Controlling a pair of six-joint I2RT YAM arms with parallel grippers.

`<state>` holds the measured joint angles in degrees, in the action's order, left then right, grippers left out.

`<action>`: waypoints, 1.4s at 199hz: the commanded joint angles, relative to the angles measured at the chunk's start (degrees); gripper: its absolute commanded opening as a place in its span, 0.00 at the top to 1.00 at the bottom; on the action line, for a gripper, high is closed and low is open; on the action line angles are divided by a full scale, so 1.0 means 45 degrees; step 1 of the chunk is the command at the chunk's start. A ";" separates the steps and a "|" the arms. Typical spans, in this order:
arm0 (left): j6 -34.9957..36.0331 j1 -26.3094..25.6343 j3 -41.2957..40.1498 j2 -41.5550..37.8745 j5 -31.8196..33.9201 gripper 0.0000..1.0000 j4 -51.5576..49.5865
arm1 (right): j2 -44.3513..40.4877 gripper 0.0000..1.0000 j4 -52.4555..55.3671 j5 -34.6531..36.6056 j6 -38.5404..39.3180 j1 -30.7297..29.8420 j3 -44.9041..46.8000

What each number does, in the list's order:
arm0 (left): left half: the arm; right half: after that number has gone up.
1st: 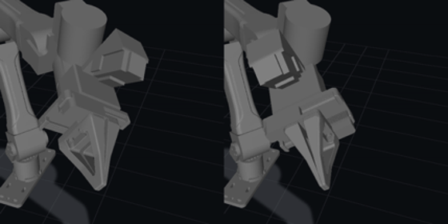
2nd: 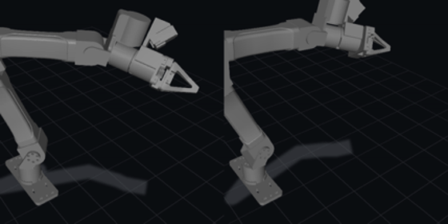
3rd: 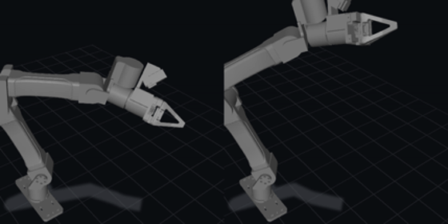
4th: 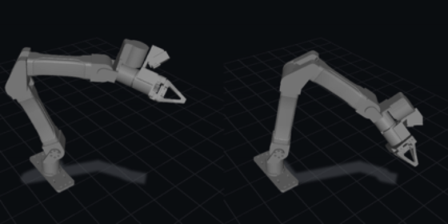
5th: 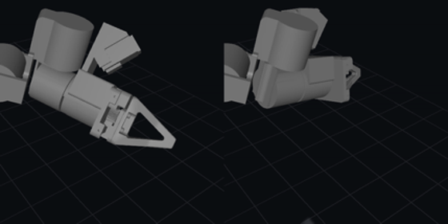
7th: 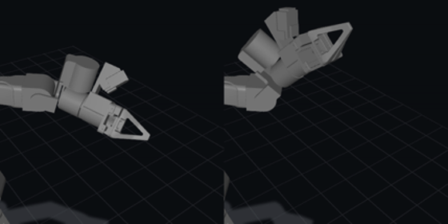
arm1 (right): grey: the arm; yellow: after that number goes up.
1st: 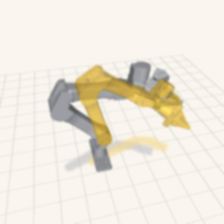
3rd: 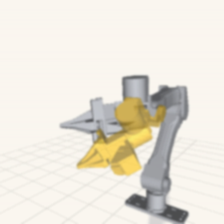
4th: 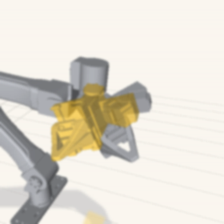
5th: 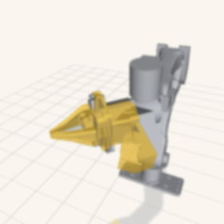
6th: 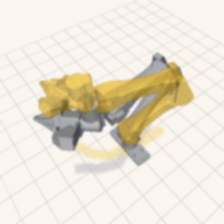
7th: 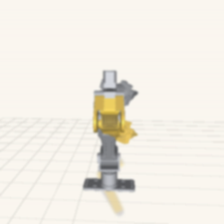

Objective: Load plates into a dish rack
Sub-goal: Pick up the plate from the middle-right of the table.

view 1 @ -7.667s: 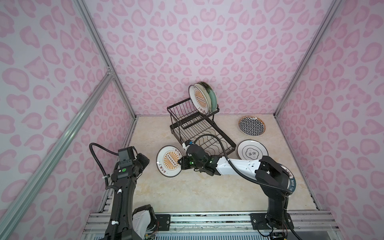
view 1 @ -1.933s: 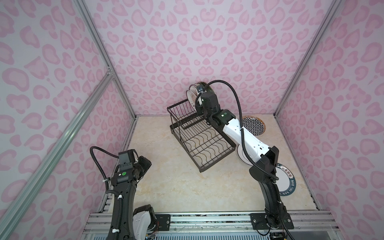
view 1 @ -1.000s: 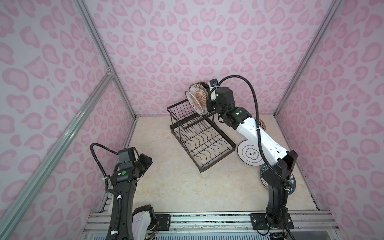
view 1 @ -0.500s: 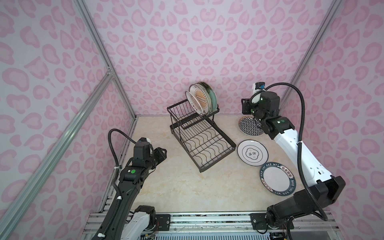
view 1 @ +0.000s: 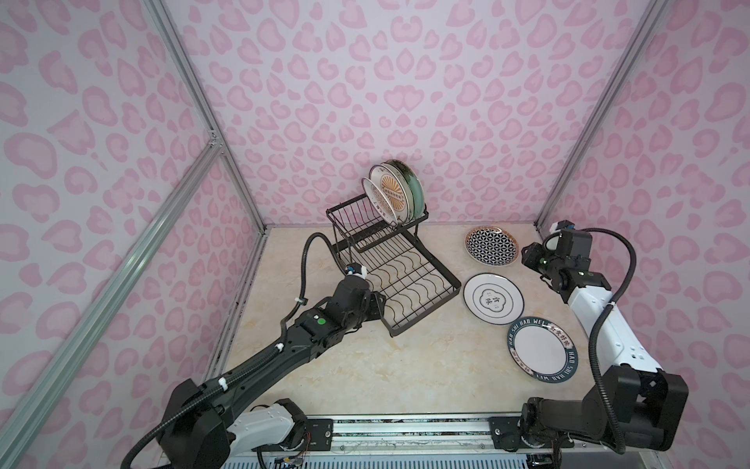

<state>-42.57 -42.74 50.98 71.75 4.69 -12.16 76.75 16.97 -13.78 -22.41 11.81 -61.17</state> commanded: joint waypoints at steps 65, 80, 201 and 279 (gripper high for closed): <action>-0.0594 -0.2504 0.4265 0.5972 -0.1130 0.63 0.0588 | 0.1764 0.60 -0.0020 -0.2173 0.0170 0.2508 0.1144; -0.0688 -0.2610 0.4823 0.6728 -0.1451 0.63 0.0539 | 0.2671 0.62 0.0051 -0.2946 0.0471 0.2705 0.0809; -0.1218 -0.2709 0.7518 1.0469 -0.2476 0.63 0.1317 | 0.6063 0.62 0.0454 -0.4391 0.2809 0.3738 -0.1321; -0.1715 -0.2768 0.7723 1.1121 -0.2819 0.63 0.2177 | 0.7935 0.54 0.1243 -0.6628 0.4024 0.4825 -0.2217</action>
<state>-49.43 -55.20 84.75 121.05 -7.46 -4.56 111.02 21.02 -39.92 -6.33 32.75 -70.70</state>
